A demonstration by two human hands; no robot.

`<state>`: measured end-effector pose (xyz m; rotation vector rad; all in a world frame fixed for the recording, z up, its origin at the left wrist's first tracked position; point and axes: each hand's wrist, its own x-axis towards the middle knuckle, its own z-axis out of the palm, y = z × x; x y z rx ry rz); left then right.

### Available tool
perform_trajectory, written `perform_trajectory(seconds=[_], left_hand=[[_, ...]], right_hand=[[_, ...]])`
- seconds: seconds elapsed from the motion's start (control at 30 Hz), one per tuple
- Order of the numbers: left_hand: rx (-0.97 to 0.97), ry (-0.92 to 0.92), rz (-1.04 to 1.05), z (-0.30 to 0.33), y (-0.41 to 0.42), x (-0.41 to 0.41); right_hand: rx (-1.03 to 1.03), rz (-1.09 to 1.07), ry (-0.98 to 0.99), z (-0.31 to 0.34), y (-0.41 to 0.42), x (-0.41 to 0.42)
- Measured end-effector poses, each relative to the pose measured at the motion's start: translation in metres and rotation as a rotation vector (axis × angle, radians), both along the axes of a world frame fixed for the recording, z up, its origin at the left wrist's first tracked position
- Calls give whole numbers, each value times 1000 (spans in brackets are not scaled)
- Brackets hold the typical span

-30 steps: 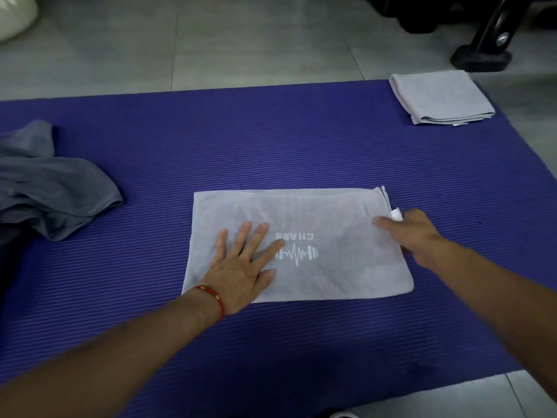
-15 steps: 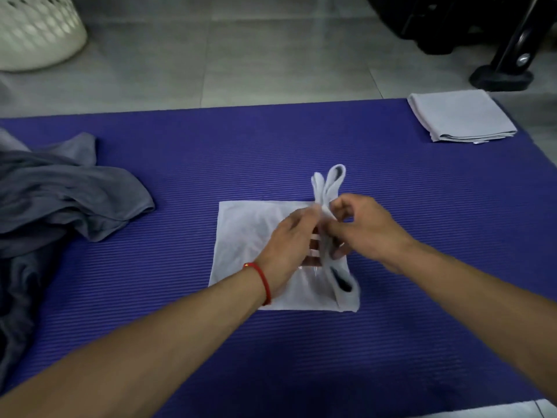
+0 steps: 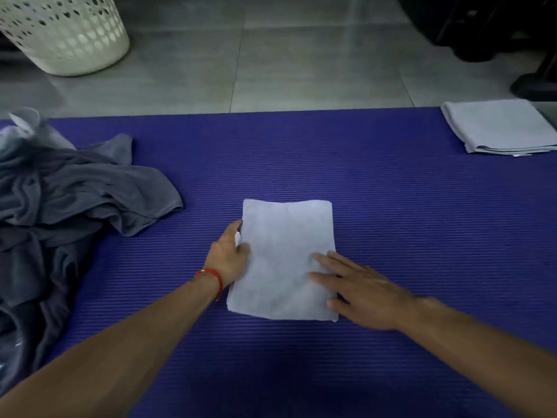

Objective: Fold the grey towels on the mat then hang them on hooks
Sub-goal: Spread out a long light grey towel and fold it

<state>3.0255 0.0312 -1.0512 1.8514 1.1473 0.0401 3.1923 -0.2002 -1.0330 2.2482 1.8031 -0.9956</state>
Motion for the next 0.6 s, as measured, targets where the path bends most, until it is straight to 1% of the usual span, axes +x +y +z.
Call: perform_trajectory(seconds=[0.17,0.27,0.33,0.4,0.43,0.5,0.6], left_hand=[[149,-13,11,-11,0,2],[295,61,-62,-18,-3,3],[382,108,-92,-19,-6,5],[387,129,-91,-21,-7,8],[376,125,-92,-21,-7,8],[349,110,-79,-24,-3,8],[326,88,-46,-27,4,9]], right_hand=[[53,-30,13,-9,0,4],[41,-26,-8,-5,4,1],[125,-32,-50,-2,12,1],[192,-60,-99,-3,24,6],[186,-97,-113,-5,31,10],[120,-172,-123,-14,46,21],[28,-182,-127,-27,58,32]])
